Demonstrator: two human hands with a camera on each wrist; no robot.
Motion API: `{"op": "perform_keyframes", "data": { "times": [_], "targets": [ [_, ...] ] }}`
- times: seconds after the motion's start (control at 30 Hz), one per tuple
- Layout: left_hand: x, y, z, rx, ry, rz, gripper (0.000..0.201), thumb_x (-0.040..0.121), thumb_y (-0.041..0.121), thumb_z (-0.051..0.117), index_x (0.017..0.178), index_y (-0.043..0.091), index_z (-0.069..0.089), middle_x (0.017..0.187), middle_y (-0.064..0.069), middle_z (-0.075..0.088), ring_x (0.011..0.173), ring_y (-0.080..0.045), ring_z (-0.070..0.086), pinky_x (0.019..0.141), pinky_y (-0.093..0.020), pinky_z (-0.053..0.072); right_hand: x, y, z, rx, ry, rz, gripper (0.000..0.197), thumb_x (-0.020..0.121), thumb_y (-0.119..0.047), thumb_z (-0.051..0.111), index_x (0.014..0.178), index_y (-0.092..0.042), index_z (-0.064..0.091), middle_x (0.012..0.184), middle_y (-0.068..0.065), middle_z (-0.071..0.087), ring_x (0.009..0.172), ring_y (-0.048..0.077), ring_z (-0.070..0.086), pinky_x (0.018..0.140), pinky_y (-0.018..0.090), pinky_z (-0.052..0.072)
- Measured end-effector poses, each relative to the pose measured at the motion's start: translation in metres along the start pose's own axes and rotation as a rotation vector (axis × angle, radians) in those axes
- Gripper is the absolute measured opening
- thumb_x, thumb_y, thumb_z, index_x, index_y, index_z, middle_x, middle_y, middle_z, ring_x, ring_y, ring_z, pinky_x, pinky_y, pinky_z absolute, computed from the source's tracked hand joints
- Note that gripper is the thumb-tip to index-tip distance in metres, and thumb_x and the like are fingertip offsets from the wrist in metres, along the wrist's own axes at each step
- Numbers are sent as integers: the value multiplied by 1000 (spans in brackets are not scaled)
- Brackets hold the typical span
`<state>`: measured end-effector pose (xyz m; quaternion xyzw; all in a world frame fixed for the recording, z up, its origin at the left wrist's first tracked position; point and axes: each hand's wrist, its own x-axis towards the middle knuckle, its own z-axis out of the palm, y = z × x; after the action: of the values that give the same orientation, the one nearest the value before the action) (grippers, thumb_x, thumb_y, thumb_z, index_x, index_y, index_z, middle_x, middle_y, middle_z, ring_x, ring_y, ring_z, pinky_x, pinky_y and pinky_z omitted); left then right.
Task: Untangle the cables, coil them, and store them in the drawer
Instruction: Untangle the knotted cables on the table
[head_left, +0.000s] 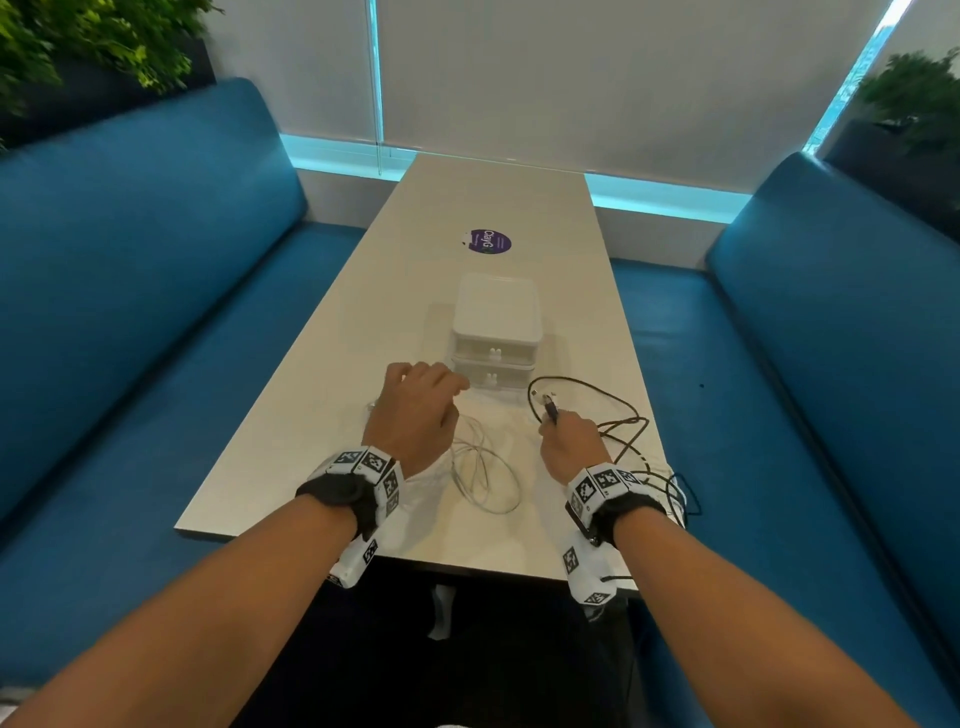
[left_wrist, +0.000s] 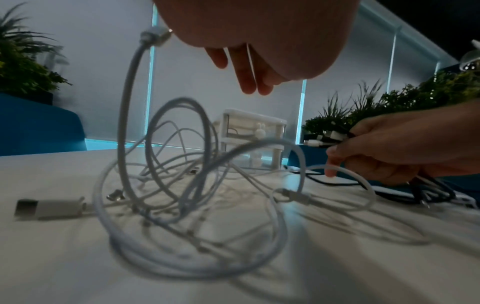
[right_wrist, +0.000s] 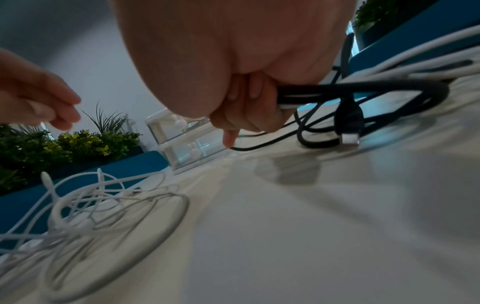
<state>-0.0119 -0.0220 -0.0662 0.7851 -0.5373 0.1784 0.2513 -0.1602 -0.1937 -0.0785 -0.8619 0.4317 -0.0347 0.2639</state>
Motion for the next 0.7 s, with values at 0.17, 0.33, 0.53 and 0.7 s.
{"op": "perform_keyframes", "data": {
  "times": [0.17, 0.33, 0.53, 0.7],
  "targets": [
    [0, -15, -26, 48, 112, -190, 26, 87, 33, 55, 107, 20, 65, 99, 3, 60, 92, -22, 55, 87, -41, 37, -6, -4, 10, -35, -53, -22, 38, 105, -29, 38, 111, -2, 63, 105, 17, 67, 94, 34, 62, 71, 33, 45],
    [-37, -32, -32, 1, 34, -425, 49, 86, 54, 58, 118, 18, 50, 113, 1, 46, 101, -18, 43, 92, -37, 37, -8, -4, 17, 9, -84, -5, 40, 104, -31, 37, 105, -3, 66, 97, 13, 67, 76, 25, 54, 66, 28, 40],
    [-71, -33, -14, 20, -120, -447, 24, 104, 25, 42, 98, 10, 59, 96, -8, 59, 90, -31, 54, 81, -41, 40, -11, -10, 17, 135, -88, -38, 45, 105, -34, 34, 101, -5, 68, 97, 13, 68, 84, 28, 62, 71, 30, 43],
    [-41, -11, -18, -100, -87, -370, 32, 106, 30, 29, 100, 14, 56, 83, -7, 63, 72, -30, 51, 65, -37, 36, -11, -11, 17, 291, -76, -41, 40, 104, -44, 34, 83, -18, 55, 82, 6, 64, 76, 27, 60, 72, 38, 50]
  ]
}}
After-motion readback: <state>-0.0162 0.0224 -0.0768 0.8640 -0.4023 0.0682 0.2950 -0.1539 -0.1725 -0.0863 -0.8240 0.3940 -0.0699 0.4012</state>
